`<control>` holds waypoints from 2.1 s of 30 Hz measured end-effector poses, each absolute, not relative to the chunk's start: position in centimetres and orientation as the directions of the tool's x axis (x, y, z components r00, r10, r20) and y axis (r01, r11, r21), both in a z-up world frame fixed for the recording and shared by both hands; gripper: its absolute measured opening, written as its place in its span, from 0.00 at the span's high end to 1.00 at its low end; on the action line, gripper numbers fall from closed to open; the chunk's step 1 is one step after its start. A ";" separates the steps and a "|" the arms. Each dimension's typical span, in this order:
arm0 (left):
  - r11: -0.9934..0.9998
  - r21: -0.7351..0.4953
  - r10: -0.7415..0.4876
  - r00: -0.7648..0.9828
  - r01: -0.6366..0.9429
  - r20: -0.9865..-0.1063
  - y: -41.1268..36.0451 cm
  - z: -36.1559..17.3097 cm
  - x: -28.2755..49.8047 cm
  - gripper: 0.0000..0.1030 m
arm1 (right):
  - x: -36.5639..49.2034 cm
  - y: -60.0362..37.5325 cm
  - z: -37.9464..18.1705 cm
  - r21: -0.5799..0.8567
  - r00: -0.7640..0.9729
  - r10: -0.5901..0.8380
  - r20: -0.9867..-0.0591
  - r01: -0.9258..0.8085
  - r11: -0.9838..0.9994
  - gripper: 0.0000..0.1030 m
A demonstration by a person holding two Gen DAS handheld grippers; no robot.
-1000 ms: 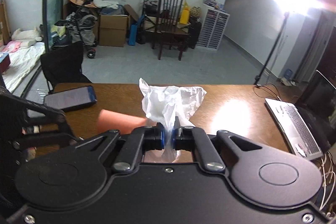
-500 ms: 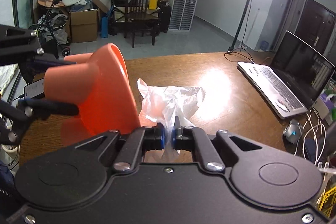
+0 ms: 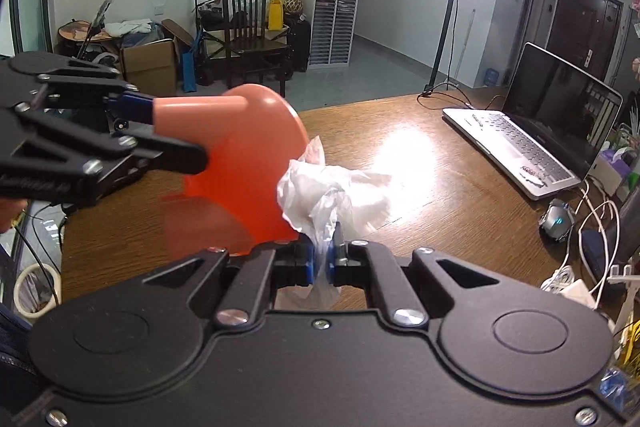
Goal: Clean bowl
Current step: 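Wipe the bowl's base between the legs with the right gripper's tissue, then turn the bowl upright with the left gripper while the right gripper wipes its rim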
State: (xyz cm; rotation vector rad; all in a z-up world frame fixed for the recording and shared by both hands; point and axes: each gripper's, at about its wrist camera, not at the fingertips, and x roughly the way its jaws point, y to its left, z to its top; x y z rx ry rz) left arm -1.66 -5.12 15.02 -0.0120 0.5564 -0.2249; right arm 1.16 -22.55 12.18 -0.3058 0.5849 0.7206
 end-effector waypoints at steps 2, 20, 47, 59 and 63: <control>0.974 -0.156 -0.226 0.786 0.167 -0.575 -4.2 14.9 -0.8 0.64 | 0.9 -22.2 11.8 -0.055 0.585 0.536 -0.608 -0.705 0.707 0.93; 0.805 -0.590 -0.344 0.758 -0.065 -0.553 3.2 11.1 0.8 0.65 | -3.0 -18.4 10.4 -0.038 0.474 0.604 -0.641 -0.805 0.592 0.93; 0.922 -0.367 -0.359 0.628 0.123 -0.691 2.2 4.8 -4.3 0.64 | -1.9 -21.0 12.4 0.007 0.488 0.607 -0.627 -0.776 0.631 0.93; 0.938 -0.019 -0.235 0.594 0.346 -0.769 -1.9 3.1 -3.8 0.59 | -2.4 -19.9 11.4 0.006 0.457 0.619 -0.639 -0.801 0.598 0.93; 0.913 -0.107 -0.337 0.578 0.395 -0.744 -0.8 3.7 -5.1 0.47 | -2.3 -20.4 11.9 -0.002 0.467 0.620 -0.630 -0.800 0.600 0.93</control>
